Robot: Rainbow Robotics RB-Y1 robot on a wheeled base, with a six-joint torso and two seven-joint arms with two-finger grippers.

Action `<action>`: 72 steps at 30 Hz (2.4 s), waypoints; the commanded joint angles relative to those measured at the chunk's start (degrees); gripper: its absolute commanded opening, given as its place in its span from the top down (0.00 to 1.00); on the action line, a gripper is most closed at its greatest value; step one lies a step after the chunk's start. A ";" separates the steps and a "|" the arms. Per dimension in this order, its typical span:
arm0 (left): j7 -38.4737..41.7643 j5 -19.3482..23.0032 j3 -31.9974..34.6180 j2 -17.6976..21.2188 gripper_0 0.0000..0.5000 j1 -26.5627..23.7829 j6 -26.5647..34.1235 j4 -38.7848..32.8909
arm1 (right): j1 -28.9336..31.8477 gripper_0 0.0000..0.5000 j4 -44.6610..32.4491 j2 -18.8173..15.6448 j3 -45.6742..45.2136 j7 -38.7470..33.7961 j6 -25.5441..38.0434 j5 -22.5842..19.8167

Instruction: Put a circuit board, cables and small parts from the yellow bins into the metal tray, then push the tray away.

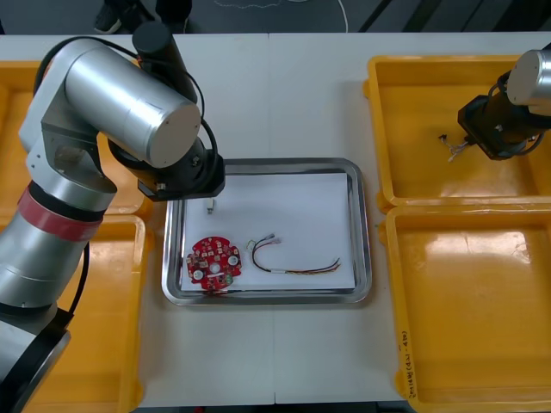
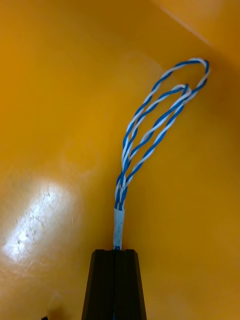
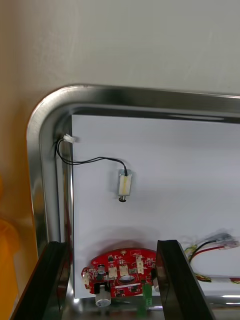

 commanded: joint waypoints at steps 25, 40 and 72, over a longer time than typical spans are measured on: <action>-2.06 15.18 6.95 18.14 0.00 -15.20 0.75 8.79 | -2.44 1.00 0.28 -2.68 9.48 -4.82 15.79 -20.93; -16.04 16.05 10.38 25.17 0.00 -15.29 -1.15 22.85 | -2.88 0.01 0.28 -4.00 9.30 -5.08 15.44 -20.93; -38.89 19.92 12.75 27.20 0.00 -11.33 -16.35 38.76 | -6.31 0.00 0.28 -4.00 8.16 -6.05 13.69 -17.06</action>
